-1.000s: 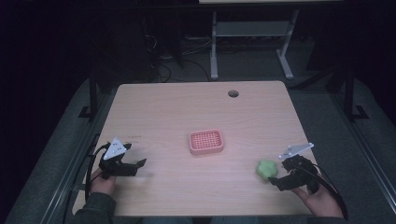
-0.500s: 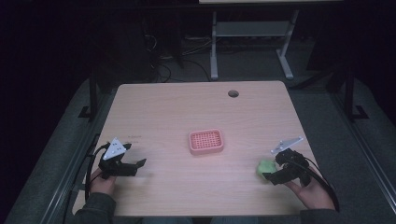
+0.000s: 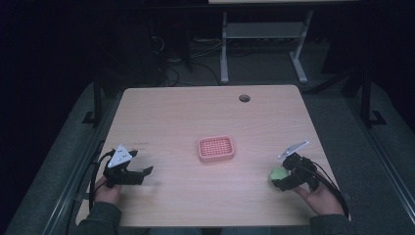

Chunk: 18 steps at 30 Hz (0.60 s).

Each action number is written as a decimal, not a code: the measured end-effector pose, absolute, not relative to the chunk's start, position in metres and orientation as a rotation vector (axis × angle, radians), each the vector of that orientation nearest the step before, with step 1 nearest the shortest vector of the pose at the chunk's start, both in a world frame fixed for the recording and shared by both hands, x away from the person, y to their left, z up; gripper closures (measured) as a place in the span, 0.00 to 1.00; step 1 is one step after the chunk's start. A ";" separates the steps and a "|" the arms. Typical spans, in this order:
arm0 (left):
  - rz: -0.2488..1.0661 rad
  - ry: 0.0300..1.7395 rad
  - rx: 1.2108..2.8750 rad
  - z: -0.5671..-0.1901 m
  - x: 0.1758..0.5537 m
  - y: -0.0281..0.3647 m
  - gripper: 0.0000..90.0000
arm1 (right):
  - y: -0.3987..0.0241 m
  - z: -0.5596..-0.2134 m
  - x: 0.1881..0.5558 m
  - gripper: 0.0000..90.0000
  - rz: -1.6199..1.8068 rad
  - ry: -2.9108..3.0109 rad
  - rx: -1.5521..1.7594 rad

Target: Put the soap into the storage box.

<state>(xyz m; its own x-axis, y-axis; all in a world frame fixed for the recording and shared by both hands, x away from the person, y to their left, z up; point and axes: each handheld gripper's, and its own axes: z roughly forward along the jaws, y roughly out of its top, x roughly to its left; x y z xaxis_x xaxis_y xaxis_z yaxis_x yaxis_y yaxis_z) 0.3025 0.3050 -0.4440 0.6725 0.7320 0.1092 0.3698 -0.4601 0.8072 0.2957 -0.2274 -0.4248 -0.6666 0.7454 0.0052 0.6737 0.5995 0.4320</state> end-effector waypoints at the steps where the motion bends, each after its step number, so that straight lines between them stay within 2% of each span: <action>1: 0.577 0.846 2.084 -0.444 0.302 0.305 0.16 | -0.226 -0.427 0.296 0.22 0.586 2.652 1.198; 18: 0.576 0.845 2.090 -0.444 0.302 0.305 0.16 | -0.220 -0.442 0.302 0.23 0.502 2.683 1.182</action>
<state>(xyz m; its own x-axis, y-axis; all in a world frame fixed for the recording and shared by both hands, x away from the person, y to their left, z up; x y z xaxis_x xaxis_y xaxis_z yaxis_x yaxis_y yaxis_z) 0.3025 0.3045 -0.4440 0.6744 0.7300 0.1109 0.3696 -0.4637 0.8052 0.3017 -0.2196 -0.4421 -0.6725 0.7399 -0.0169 0.6838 0.6299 0.3685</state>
